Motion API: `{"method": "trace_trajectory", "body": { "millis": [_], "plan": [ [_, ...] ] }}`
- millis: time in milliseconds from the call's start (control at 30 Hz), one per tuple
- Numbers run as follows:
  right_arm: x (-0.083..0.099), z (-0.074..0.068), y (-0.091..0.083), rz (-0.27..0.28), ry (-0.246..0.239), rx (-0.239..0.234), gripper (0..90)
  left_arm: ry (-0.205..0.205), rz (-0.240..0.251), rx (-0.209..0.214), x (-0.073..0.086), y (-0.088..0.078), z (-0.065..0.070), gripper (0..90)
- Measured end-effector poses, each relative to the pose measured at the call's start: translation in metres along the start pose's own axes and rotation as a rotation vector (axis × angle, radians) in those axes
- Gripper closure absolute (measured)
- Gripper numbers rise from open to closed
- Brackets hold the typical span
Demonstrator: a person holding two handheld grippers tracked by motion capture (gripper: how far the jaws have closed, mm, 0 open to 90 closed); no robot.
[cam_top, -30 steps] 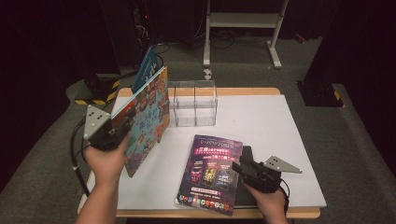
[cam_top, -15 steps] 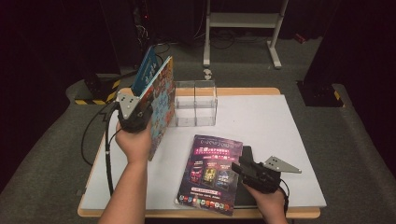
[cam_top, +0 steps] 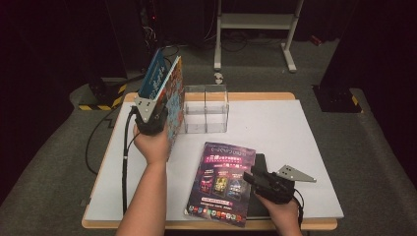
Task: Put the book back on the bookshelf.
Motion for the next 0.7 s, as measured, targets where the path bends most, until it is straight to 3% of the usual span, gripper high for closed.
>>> {"method": "trace_trajectory", "body": {
  "millis": [233,700],
  "plan": [
    [0.000,-0.002,0.000,-0.001,-0.018,0.004,52.8,0.002,-0.015,0.015,0.014,-0.015,-0.002,80.0],
    [0.001,0.000,0.001,-0.005,-0.024,0.018,52.7,0.018,-0.031,0.071,0.022,-0.029,-0.007,76.9]
  ]
}}
Point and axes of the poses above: each handheld gripper's, and its own axes: y roughly forward along the jaws, x roughly out of its underside, z roughly to its right, the point moved 9 cm from there along y, roughly forward along the jaws, and after that the axes turned 13 degrees about y, right-handed, at the moved point
